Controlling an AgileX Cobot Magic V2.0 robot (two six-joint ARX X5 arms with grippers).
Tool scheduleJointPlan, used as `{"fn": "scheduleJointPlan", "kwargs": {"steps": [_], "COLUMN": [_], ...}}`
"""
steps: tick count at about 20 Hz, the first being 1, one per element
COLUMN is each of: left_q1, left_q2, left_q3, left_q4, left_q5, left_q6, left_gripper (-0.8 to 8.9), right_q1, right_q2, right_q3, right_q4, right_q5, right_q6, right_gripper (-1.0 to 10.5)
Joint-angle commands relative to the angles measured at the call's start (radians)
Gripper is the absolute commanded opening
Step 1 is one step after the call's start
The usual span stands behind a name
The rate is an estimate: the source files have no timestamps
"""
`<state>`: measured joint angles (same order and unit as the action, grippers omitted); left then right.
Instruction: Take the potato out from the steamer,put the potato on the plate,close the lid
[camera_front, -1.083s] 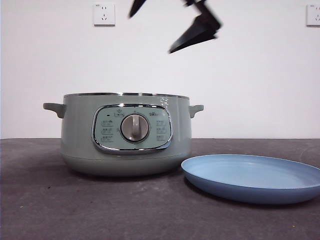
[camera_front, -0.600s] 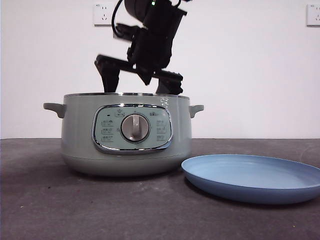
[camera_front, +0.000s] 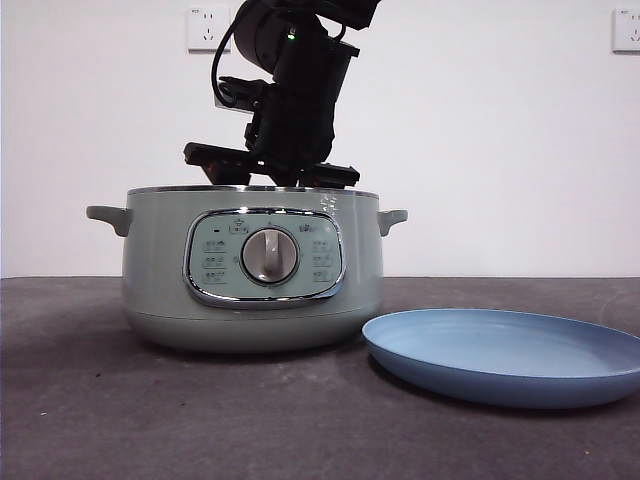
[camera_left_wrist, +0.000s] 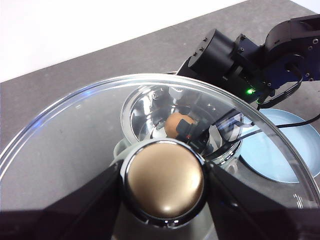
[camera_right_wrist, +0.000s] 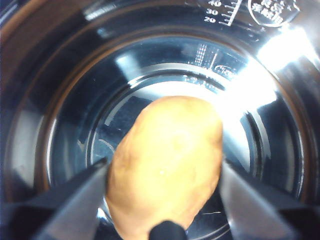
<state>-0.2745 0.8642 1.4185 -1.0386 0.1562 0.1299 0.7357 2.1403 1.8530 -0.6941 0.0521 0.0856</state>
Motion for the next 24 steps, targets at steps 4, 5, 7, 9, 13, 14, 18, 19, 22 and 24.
{"fn": "scheduleJointPlan", "kwargs": {"steps": [4,5,7,9,13,14,18,19,22,24], "left_q1": [0.001,0.001,0.001,0.001,0.0,0.0,0.0,-0.001,-0.002,-0.003], "left_q2": [-0.011,-0.01,0.0,0.019,0.064,0.076,0.106,0.109,0.124,0.132], "left_q3": [0.009,0.009,0.009,0.009,0.009,0.009,0.009,0.009,0.009,0.009], "left_q4": [0.046,0.051,0.074,0.098,0.137,0.15,0.185,0.19,0.203,0.206], "left_q5": [0.006,0.007,0.01,0.037,0.072,0.091,0.112,0.114,0.127,0.14], "left_q6": [-0.003,-0.003,-0.002,-0.001,0.005,0.005,0.005,0.005,0.005,0.005], "left_gripper": [-0.09,-0.09,-0.09,-0.09,-0.09,-0.09,-0.09,-0.09,-0.09,-0.09], "right_q1": [0.005,0.005,0.005,0.002,-0.003,-0.003,-0.025,-0.035,-0.08,-0.116], "right_q2": [-0.048,-0.098,-0.216,-0.338,-0.496,-0.522,-0.627,-0.654,-0.76,-0.811], "right_q3": [0.002,0.002,0.002,0.002,-0.001,-0.008,-0.146,-0.208,-0.44,-0.598], "right_q4": [0.012,0.004,-0.056,-0.175,-0.357,-0.378,-0.376,-0.355,-0.241,-0.152], "right_q5": [0.005,0.006,0.007,0.036,0.09,0.091,0.137,0.137,0.13,0.128], "right_q6": [-0.016,-0.026,-0.036,-0.053,-0.082,-0.084,-0.072,-0.062,-0.049,-0.049], "right_gripper": [-0.2,-0.2,-0.2,-0.2,-0.2,-0.2,-0.2,-0.2,-0.2,-0.2]}}
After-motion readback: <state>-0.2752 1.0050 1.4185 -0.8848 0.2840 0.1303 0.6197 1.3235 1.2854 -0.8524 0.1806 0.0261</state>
